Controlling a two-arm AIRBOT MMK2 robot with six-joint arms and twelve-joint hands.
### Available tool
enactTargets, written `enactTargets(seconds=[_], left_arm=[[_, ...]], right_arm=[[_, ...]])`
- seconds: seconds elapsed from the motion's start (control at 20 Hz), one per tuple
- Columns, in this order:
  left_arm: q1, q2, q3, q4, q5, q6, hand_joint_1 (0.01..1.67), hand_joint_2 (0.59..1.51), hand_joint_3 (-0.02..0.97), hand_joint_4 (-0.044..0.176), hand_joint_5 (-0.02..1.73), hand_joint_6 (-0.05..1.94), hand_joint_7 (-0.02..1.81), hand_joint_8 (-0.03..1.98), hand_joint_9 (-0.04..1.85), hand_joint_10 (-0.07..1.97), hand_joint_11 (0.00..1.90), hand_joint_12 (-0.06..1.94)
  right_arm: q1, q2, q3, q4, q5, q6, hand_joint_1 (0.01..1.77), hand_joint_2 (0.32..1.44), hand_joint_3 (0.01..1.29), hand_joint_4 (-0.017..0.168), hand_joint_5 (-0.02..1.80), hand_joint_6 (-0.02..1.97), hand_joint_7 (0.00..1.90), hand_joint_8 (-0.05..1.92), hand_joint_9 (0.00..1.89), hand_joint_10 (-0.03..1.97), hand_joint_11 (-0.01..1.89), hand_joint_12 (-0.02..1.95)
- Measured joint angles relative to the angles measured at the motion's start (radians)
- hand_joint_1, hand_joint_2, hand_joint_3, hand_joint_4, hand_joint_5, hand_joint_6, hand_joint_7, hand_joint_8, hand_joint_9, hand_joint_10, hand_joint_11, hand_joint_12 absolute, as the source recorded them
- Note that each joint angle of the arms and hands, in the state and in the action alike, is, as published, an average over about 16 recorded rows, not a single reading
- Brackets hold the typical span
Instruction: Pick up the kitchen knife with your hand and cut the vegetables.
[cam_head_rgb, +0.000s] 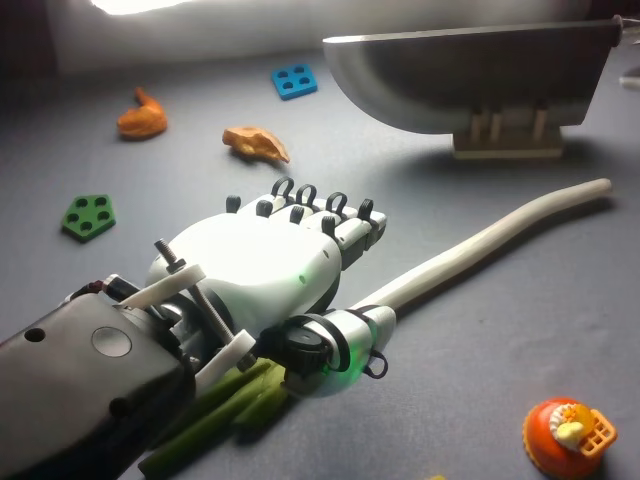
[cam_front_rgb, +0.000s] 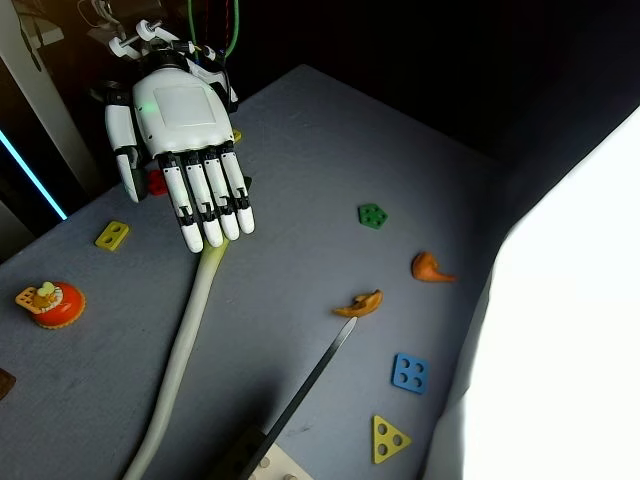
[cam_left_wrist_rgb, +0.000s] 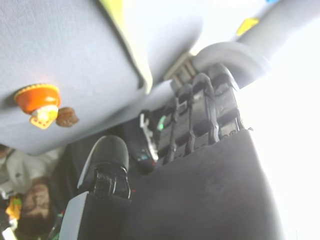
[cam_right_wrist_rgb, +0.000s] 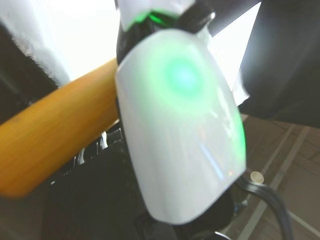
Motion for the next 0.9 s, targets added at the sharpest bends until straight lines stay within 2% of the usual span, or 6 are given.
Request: enactTargets(seconds=[0.1,0.2,0.4,0.7,0.8,0.9], left_arm=[[0.0,0.0,-0.001,0.0,0.0,0.0,0.03,1.512,0.021,0.003,0.09,0.01,0.13,0.0,0.1,0.01,0.02,0.25],[-0.001,0.0,-0.003,0.0,0.0,0.0,0.03,1.512,0.021,0.003,0.09,0.01,0.12,0.0,0.1,0.01,0.02,0.24],[-0.002,0.001,-0.006,0.0,-0.002,0.0,0.03,1.512,0.019,0.003,0.08,0.01,0.12,0.0,0.09,0.01,0.02,0.22],[-0.006,0.001,-0.009,0.0,-0.005,0.0,0.03,1.509,0.015,0.003,0.1,0.01,0.14,0.0,0.1,0.01,0.02,0.25],[-0.009,0.001,-0.01,0.0,-0.007,0.001,0.03,1.501,0.013,0.003,0.13,0.01,0.17,0.0,0.13,0.01,0.02,0.31],[-0.012,0.001,-0.009,0.0,-0.009,0.001,0.04,1.491,0.012,0.003,0.18,0.01,0.22,0.01,0.18,0.02,0.02,0.43]], right_arm=[[-0.014,0.026,-0.021,-0.021,0.015,0.015,0.77,0.91,0.02,0.06,0.01,-0.01,0.02,-0.01,0.02,0.02,0.01,0.02],[-0.026,0.059,-0.054,-0.037,0.03,0.022,0.76,0.9,0.02,0.06,0.01,-0.01,0.02,-0.01,0.02,0.01,0.01,0.0],[-0.045,0.157,-0.177,-0.047,0.059,0.009,0.72,0.88,0.02,0.058,0.01,-0.01,0.02,-0.01,0.02,0.0,0.01,0.0],[-0.024,0.361,-0.477,-0.017,0.083,-0.089,0.59,0.9,0.02,0.043,0.05,0.0,0.04,-0.01,0.04,0.01,0.02,0.04],[-0.009,0.433,-0.596,-0.001,0.072,-0.145,0.5,0.93,0.02,0.036,0.09,0.01,0.1,0.0,0.08,0.03,0.02,0.17],[0.006,0.503,-0.717,0.021,0.052,-0.21,0.42,0.97,0.02,0.029,0.17,0.05,0.18,0.04,0.14,0.13,0.02,0.38]])
